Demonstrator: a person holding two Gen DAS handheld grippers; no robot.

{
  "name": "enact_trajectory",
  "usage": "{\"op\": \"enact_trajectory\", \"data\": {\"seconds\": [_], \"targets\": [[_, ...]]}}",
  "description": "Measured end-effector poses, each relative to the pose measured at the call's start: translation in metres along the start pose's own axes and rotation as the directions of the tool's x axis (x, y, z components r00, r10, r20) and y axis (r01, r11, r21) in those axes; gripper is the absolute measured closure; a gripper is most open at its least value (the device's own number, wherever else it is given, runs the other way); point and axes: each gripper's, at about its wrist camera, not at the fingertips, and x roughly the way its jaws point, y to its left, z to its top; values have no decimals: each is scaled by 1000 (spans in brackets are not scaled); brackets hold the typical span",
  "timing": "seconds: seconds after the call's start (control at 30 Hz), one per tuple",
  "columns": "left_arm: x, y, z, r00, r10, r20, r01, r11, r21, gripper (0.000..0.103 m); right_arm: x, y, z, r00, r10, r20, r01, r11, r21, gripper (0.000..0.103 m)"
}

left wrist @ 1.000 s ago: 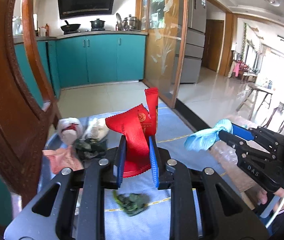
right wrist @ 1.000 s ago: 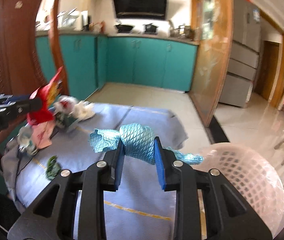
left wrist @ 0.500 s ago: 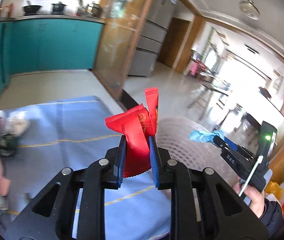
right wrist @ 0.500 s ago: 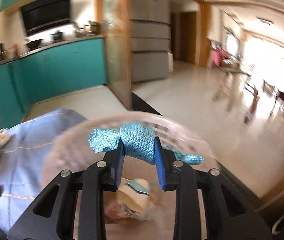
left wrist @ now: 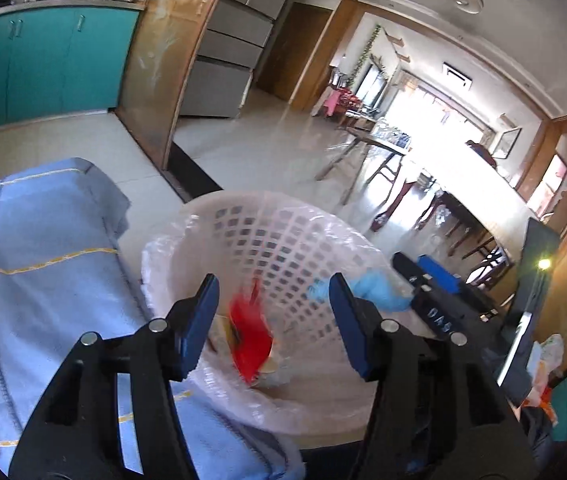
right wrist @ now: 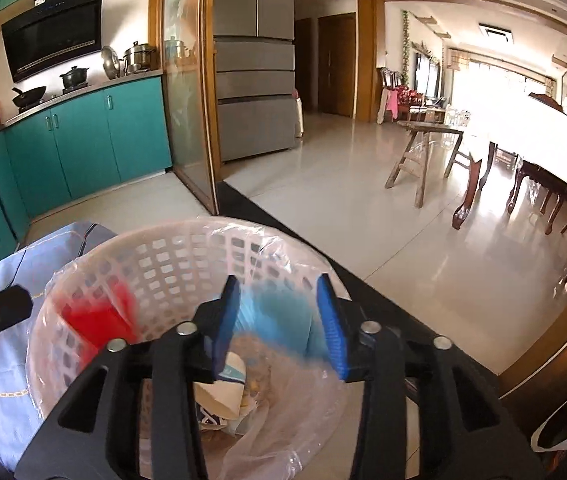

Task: Collect trash
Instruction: 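Carry the red packet with the left gripper while the right gripper carries the scrubber, dropping both into the basket, then grasp the pink plastic bag with the right gripper and lift it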

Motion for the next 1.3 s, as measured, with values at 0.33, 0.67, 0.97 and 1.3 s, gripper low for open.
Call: {"op": "enact_trajectory", "data": {"seconds": [0.33, 0.67, 0.97, 1.3], "targets": [[-149, 18, 4, 738, 531, 416, -578, 816, -16, 36, -22, 133, -7, 762, 637, -116, -647, 742, -174, 55], [-273, 70, -18, 603, 614, 510, -588, 774, -235, 33, -60, 357, -59, 360, 779, -513, -928, 245, -279, 55], [-279, 94, -17, 630, 613, 477, -590, 777, -220, 32, -50, 427, -93, 359, 695, -622, -928, 197, -315, 55], [-286, 99, -25, 627, 619, 473, -582, 776, -243, 32, -32, 423, -91, 365, 701, -613, -931, 262, -255, 95]]}}
